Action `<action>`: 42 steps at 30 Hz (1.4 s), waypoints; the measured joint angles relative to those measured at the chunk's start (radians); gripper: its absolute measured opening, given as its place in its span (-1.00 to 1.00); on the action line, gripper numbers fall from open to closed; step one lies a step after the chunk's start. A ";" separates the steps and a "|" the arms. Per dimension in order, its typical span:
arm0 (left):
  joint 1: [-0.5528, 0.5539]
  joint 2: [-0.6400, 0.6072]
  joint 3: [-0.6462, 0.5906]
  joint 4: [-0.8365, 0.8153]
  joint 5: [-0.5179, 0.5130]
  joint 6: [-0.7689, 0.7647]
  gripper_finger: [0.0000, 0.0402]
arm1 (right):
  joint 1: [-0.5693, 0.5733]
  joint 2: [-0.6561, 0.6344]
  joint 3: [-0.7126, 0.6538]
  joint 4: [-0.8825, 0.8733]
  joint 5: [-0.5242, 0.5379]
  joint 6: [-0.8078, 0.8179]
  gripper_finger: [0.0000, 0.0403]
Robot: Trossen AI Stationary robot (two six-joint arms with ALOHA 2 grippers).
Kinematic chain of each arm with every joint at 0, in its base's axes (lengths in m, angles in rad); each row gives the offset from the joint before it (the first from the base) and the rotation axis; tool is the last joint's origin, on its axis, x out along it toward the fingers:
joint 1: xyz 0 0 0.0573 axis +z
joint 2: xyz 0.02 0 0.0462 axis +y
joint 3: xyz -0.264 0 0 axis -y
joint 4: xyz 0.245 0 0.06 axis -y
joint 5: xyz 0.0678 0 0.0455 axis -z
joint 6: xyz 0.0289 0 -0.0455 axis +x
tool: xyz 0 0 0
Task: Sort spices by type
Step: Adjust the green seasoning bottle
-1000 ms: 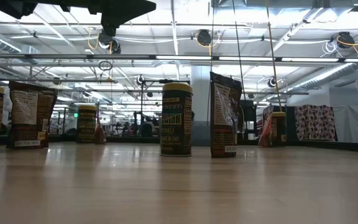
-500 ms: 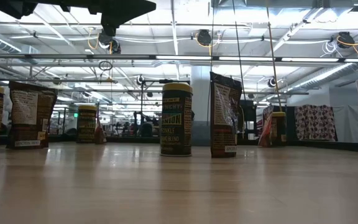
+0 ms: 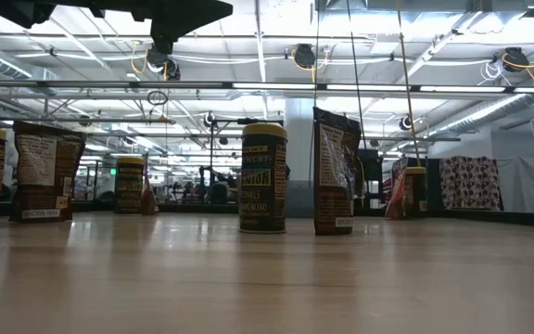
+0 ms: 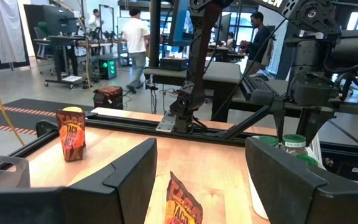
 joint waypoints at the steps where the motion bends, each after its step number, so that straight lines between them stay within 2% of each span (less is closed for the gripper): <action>1: 0.000 0.000 0.000 0.000 0.000 0.000 0.24 | 0.000 0.000 0.000 0.000 0.000 0.001 0.16; 6: 0.000 0.000 0.000 0.000 0.000 0.000 0.24 | 0.000 -0.001 0.001 0.001 0.000 -0.003 0.36; 10: 0.000 0.000 0.000 0.000 0.000 0.000 0.24 | 0.001 -0.001 0.002 0.015 -0.003 -0.034 0.44; 18: 0.000 0.000 0.000 0.000 0.000 0.000 0.24 | 0.001 -0.001 0.069 0.017 -0.016 -0.082 0.43; 25: 0.000 0.000 0.000 0.000 0.000 0.000 0.24 | -0.006 -0.001 0.099 -0.059 0.058 -0.096 0.41; 29: 0.000 0.000 0.000 -0.001 0.000 0.000 0.24 | -0.019 -0.001 0.099 -0.118 0.062 -0.083 0.35; 34: 0.000 0.000 0.000 -0.002 0.000 0.000 0.24 | -0.030 -0.001 0.099 -0.054 0.023 -0.161 0.21; 42: 0.000 0.000 0.000 -0.004 0.000 0.017 0.24 | -0.026 -0.001 0.099 0.063 -0.040 -0.221 -0.21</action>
